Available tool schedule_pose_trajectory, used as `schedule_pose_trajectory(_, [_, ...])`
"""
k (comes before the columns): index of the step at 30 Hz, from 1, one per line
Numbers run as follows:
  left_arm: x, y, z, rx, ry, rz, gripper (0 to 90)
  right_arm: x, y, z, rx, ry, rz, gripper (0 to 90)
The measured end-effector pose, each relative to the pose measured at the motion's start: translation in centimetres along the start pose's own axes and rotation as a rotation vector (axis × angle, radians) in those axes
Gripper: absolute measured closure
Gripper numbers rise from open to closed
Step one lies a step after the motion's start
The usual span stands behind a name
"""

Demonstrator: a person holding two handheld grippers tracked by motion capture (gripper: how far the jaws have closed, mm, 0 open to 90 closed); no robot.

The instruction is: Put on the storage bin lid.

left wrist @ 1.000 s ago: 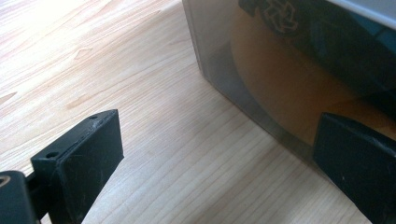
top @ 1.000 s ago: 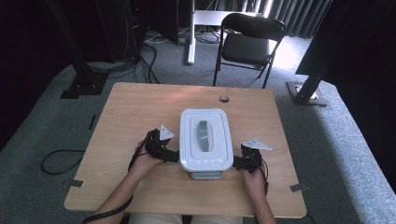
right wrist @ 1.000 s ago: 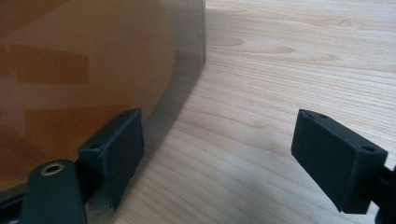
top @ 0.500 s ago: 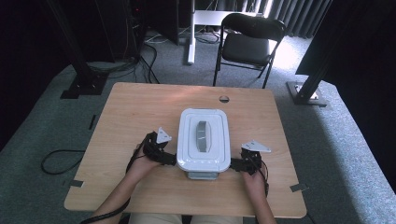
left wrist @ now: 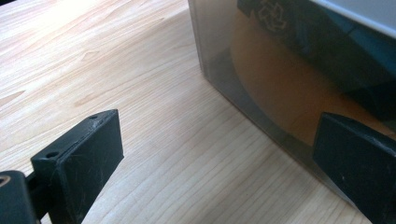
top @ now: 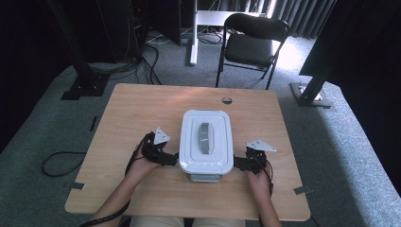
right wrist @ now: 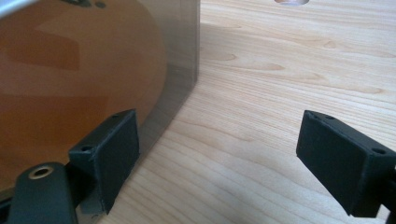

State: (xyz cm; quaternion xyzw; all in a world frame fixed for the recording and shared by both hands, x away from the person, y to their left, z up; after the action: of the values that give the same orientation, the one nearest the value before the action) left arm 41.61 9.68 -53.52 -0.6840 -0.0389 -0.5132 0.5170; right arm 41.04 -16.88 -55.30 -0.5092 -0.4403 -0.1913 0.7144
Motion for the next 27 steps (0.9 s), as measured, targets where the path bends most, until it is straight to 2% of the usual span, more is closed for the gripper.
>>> schedule_pose_trajectory(13, [-1.5, -0.4, 0.7, -0.001, -0.019, 0.026, 2.7, -0.2, -0.1, -0.7, -0.021, 0.000, 0.002, 13.0])
schedule_pose_trajectory(21, [-3.2, -1.4, 2.0, 0.026, -0.042, 0.051, 2.7, -0.6, -0.8, -1.4, -0.049, 0.006, 0.002, 13.0])
schedule_pose_trajectory(27, [-4.1, -2.2, 3.0, 0.043, -0.068, 0.051, 2.7, -0.7, -1.2, -2.0, -0.066, 0.010, -0.004, 13.0])
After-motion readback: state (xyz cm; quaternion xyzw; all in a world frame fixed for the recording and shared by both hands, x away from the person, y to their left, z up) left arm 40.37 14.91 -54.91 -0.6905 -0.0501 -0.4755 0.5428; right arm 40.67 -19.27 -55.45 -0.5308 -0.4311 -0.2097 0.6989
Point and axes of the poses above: each handheld gripper's, and its own axes: y roughly forward along the jaws, x roughly out of its top, z roughly to its left, the point moved 10 cm from there along y, roughly forward along the jaws, and after that the axes turned 2 degrees about z, right-handed, at the moved point
